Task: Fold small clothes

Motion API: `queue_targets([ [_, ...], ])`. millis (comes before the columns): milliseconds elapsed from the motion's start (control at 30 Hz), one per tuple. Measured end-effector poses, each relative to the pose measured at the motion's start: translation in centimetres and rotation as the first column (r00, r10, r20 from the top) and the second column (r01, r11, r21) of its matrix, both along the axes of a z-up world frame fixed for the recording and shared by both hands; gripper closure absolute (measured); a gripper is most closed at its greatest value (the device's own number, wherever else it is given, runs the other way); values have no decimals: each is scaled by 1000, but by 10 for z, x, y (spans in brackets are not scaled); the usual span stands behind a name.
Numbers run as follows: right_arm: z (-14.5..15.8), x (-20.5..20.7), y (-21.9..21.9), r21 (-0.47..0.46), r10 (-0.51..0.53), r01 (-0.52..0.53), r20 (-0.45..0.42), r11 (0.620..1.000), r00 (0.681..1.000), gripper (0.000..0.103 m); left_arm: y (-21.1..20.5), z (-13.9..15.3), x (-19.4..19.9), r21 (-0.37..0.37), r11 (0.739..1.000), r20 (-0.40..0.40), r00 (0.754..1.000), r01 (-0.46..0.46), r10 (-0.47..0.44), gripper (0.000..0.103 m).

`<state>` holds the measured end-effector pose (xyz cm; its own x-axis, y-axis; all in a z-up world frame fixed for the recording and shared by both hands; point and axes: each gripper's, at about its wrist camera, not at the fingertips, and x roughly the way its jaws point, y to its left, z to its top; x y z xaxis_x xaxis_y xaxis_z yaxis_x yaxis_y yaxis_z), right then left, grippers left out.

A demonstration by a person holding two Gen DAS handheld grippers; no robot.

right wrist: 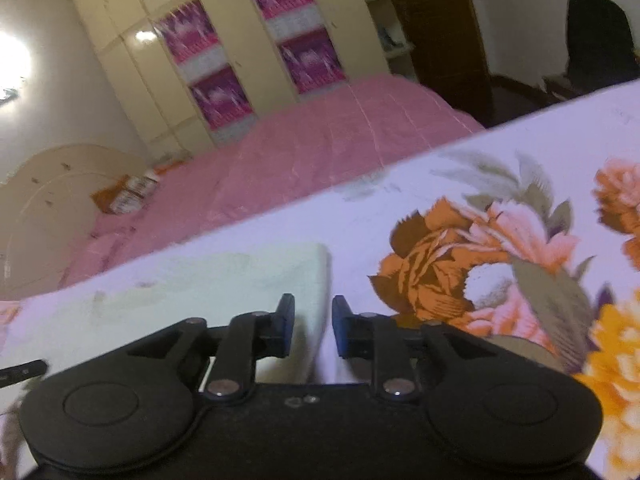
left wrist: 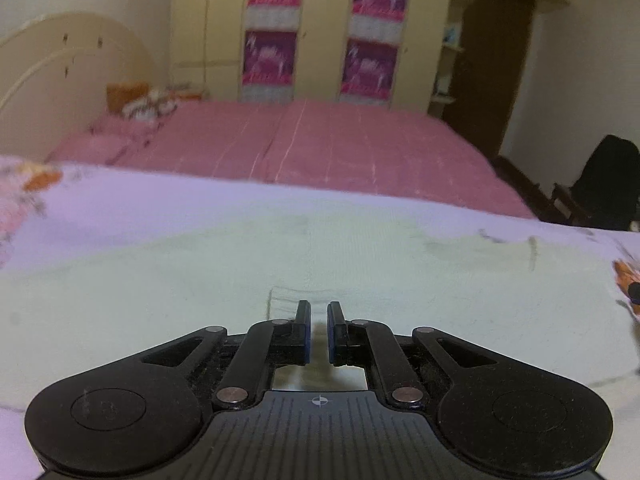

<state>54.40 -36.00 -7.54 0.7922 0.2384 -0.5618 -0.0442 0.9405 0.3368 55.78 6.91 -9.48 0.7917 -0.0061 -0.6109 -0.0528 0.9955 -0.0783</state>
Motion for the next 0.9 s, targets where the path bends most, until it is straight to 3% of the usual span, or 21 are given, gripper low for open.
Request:
queue_targets([
  [133,8,-52,10,-81,83,-79,42,994,996,83,-12,-10,-14,5,1000,-20,999,26,-25,97],
  [233,-10,-67,28,-205,131,-130,-12,970,991,83,-14,-21,-20,27,1000,-5,1000,9,-9,96],
  [300,-13,-70,34,-241,127,-125,-7,962,992,82,-6,-10,-29,-36,998,-20,999,-48,47,94],
  [333,-8,-73,34,-244,117,-118,-16,963,993,81,1,-7,-40,-69,995,-4,998,-70,70,88],
  [367,0,-78,34,-242,108,-105,-1,965,994,81,9,-4,-52,-96,990,11,995,-99,100,50],
  [400,6,-85,34,-241,105,-96,25,966,994,80,19,-2,-67,-115,983,27,989,-140,144,3],
  [467,16,-99,32,-236,106,-93,42,967,993,77,45,-1,-101,-137,965,91,968,-223,236,1],
  [500,17,-104,29,-232,103,-91,43,969,994,76,60,-3,-111,-149,958,84,963,-243,257,2],
  [533,18,-110,26,-230,97,-85,40,969,994,75,77,-4,-122,-168,947,71,955,-274,289,5],
  [567,17,-115,22,-227,90,-81,31,970,995,75,92,-7,-130,-185,936,60,947,-301,316,18],
  [600,16,-118,19,-223,81,-74,20,972,997,75,112,-10,-137,-211,917,32,935,-339,353,30],
  [667,14,-122,13,-202,62,-61,2,978,998,75,154,-19,-149,-295,856,-27,899,-425,437,42],
  [800,10,-128,10,-150,34,-37,-22,988,999,73,230,-33,-180,-491,676,-54,794,-549,605,46],
  [900,12,-128,14,-126,38,-41,-23,991,999,73,269,-42,-192,-606,556,-74,736,-569,673,46],
])
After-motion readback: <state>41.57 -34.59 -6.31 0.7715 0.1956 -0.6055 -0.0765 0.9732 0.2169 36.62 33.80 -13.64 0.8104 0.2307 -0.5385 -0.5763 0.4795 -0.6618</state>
